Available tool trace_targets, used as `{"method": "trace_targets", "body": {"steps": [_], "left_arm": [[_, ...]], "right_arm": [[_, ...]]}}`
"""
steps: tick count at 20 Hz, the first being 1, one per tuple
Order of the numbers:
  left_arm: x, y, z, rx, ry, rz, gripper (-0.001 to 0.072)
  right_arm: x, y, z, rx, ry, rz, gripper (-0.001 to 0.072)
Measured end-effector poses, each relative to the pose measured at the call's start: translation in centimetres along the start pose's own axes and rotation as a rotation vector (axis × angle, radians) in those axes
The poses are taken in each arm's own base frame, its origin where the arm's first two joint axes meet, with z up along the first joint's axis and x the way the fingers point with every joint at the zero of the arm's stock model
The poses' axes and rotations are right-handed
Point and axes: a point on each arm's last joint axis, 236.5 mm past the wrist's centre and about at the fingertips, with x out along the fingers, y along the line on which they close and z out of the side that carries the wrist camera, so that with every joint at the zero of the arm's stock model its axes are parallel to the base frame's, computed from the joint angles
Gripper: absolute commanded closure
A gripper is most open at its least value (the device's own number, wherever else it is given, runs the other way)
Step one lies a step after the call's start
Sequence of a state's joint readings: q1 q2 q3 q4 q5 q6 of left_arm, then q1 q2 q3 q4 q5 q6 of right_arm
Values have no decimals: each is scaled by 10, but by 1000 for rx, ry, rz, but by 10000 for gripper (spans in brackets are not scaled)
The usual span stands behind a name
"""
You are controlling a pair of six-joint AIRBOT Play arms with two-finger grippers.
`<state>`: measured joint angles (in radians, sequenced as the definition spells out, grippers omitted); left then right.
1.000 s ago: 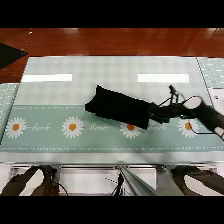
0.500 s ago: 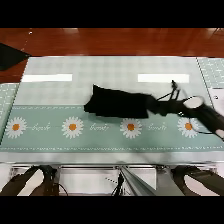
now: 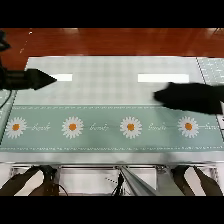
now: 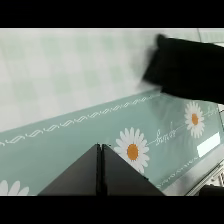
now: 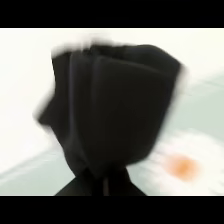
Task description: Fold the shirts.
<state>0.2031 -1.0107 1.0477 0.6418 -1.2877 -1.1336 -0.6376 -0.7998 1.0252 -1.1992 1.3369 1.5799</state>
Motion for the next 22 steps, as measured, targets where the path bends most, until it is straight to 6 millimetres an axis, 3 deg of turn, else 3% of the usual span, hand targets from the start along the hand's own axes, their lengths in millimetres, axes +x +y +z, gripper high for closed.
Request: {"method": "trace_targets", "body": {"steps": [3, 5, 9, 11, 12, 13, 14, 18, 19, 21, 22], "left_arm": [[18, 10, -13, -2, 27, -2, 676], [24, 15, -15, 8, 27, 3, 676], [29, 22, -11, 38, 6, 21, 676], [30, 24, -9, 59, -3, 27, 676], [31, 25, -8, 67, -8, 32, 676], [31, 26, -7, 72, -14, 36, 676], [31, 28, -4, 76, -23, 41, 675], [30, 33, 5, 85, -61, 65, 675], [30, 34, 7, 87, -71, 71, 674], [30, 35, 9, 88, -77, 75, 670], [30, 36, 9, 89, -80, 77, 618]], "right_arm": [[-42, -81, -20, 137, 28, -246, 695], [-69, -125, -42, 246, 60, -398, 695], [-120, -177, -90, 442, 113, -634, 695], [-144, -192, -107, 503, 114, -739, 694], [-152, -196, -113, 525, 114, -777, 621], [-159, -200, -118, 542, 117, -807, 401], [-164, -202, -122, 554, 117, -831, 249], [-174, -208, -126, 568, 108, -872, 248], [-173, -208, -122, 560, 92, -869, 307], [-162, -205, -103, 524, 24, -810, 339], [-153, -199, -88, 493, -24, -750, 339]]}}
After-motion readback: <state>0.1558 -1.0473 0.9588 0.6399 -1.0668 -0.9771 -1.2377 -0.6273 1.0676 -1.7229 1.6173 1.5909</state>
